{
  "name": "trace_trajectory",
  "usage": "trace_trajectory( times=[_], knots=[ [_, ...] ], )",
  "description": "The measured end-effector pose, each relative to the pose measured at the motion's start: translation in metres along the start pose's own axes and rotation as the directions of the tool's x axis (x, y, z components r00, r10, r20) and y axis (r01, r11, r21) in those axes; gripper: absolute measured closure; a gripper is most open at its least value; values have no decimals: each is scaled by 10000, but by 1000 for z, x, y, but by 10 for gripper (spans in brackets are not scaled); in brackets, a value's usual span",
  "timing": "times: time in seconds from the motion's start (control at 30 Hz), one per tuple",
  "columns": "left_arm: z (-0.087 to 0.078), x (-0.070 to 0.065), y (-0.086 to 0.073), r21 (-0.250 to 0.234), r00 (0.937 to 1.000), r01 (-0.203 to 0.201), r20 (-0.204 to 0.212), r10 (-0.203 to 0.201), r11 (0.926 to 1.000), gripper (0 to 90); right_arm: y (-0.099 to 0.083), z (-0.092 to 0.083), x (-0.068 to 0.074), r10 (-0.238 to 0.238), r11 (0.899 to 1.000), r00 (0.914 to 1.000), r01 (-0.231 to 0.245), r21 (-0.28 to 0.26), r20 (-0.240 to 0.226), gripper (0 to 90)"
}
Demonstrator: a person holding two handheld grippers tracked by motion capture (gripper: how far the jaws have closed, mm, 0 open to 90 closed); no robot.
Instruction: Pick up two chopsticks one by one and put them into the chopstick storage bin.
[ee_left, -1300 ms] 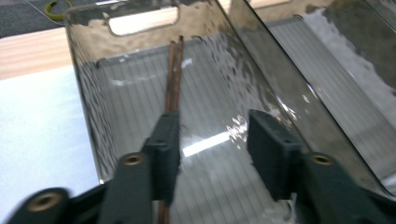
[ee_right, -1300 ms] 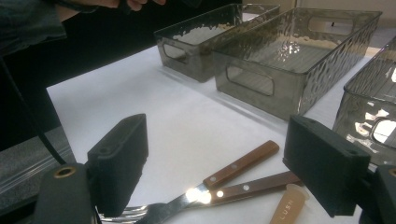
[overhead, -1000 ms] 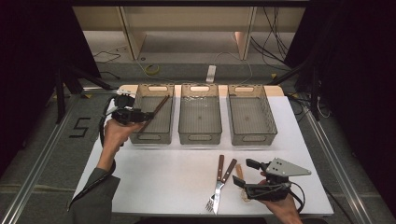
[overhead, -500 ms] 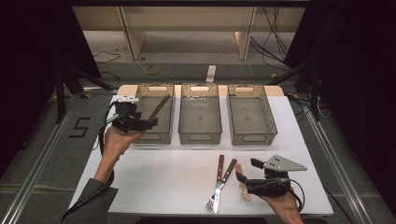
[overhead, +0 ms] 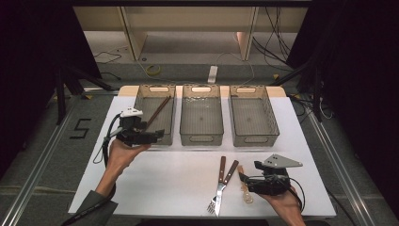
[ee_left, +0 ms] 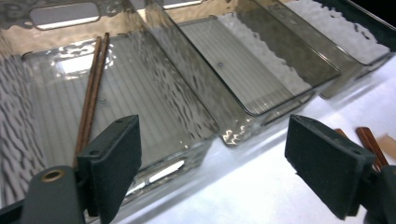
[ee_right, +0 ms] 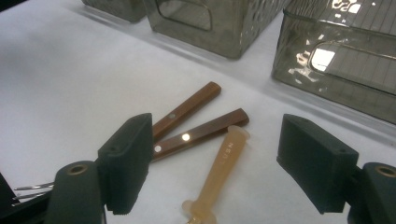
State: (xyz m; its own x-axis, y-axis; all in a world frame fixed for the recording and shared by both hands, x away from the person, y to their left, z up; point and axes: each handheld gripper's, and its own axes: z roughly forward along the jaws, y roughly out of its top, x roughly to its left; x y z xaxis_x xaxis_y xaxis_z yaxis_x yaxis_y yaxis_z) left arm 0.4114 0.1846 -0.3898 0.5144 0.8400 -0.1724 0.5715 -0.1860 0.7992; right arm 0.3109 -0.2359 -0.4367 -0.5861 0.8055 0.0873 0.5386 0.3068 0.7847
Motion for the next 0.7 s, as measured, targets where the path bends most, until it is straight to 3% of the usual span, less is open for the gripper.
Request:
trace_trajectory(
  times=[0.1,0.23,0.43,0.7],
  knots=[
    [-2,-4,-8,-202,9996,87,254,-82,9998,176,1,3,-1,-73,9996,10000,72,260,47,283],
    [-2,-9,-18,-298,9986,-99,526,115,9995,176,3,6,-2,-127,9988,9998,118,475,174,292],
    [-2,-15,-29,-266,9971,-275,700,293,9993,169,5,12,-6,-112,9960,9998,97,889,161,296],
    [-13,-20,-40,-634,9967,-311,730,357,9975,165,8,20,-9,-135,9907,9998,114,1354,147,303]
  ],
)
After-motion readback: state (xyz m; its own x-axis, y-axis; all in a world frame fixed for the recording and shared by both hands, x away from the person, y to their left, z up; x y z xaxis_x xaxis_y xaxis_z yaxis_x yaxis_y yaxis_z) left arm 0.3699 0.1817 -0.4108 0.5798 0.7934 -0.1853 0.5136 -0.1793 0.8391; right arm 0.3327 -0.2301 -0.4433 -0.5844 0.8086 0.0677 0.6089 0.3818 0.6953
